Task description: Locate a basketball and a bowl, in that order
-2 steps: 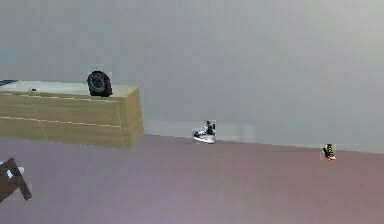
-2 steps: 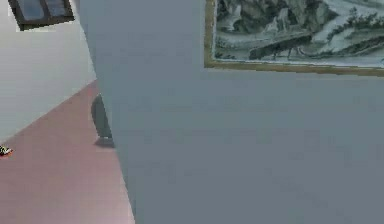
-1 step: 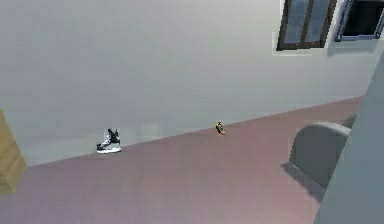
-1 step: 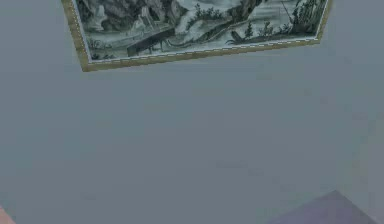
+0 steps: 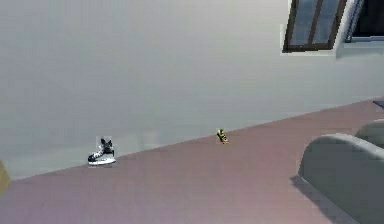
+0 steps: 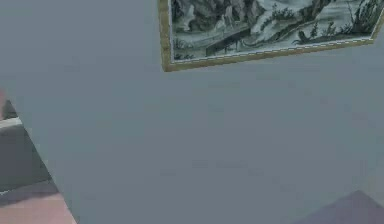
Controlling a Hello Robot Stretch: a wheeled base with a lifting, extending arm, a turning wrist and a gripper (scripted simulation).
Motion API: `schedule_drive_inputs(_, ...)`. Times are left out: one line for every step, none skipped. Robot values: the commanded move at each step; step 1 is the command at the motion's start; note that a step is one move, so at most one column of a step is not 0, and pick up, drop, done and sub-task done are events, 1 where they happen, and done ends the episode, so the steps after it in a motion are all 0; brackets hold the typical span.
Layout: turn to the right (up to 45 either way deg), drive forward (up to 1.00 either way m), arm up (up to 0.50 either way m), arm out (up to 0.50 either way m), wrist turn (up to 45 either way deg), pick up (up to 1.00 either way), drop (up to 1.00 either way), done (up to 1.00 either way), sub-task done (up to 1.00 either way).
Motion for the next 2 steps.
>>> schedule_drive_inputs(-45.0,0.00,0.00,0.00,0.0,0.00,0.00,0.00,0.00)
schedule_drive_inputs(-45.0,0.00,0.00,0.00,0.0,0.00,0.00,0.00,0.00)
